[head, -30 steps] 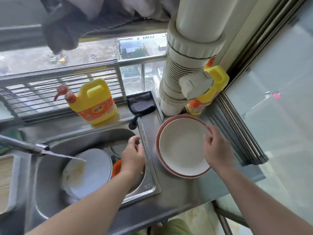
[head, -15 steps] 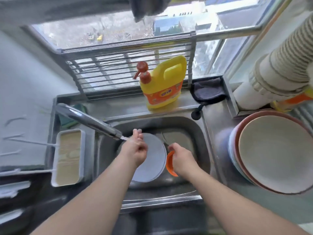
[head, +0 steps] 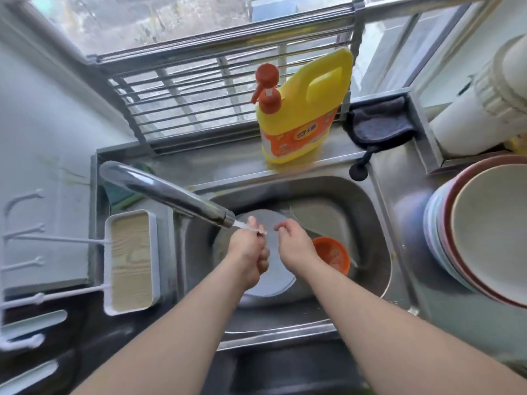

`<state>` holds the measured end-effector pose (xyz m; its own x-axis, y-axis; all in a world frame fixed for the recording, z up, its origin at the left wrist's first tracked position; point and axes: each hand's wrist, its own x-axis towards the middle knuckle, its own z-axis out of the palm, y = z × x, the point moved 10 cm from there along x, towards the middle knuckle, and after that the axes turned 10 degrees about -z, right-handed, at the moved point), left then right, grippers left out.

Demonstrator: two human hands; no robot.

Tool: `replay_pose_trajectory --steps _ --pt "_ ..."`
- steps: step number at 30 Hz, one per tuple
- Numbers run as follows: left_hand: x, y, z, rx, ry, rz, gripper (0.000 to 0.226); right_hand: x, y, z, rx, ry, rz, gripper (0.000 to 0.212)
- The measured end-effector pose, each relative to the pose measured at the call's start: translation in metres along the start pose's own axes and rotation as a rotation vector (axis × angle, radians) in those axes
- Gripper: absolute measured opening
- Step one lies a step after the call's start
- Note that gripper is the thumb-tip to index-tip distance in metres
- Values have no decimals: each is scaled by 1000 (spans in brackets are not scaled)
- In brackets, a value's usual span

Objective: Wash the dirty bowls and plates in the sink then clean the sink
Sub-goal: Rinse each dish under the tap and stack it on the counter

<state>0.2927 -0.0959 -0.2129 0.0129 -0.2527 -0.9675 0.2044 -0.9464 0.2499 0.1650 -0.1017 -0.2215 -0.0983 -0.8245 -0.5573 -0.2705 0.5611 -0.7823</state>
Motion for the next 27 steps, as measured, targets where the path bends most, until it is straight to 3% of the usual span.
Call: replay_pose_trajectory --steps 2,5,11,17,22,27 --pt "2 4 -21 -18 70 54 22 -5 -12 18 300 -28 96 28" --pt "2 4 -51 -85 104 90 31 -12 -41 35 591 -105 176 40" --pt "-19 1 -71 -184 19 77 39 -29 -88 39 810 -180 169 36" --pt "-61 21 -45 -470 -172 11 16 -54 -127 11 551 -132 -112 12" --pt "-86 33 -10 -437 -234 -103 43 -69 -131 -24 147 6 -178 51" --pt "-111 38 37 -316 -464 -118 61 -95 -117 -69 25 149 -163 47"
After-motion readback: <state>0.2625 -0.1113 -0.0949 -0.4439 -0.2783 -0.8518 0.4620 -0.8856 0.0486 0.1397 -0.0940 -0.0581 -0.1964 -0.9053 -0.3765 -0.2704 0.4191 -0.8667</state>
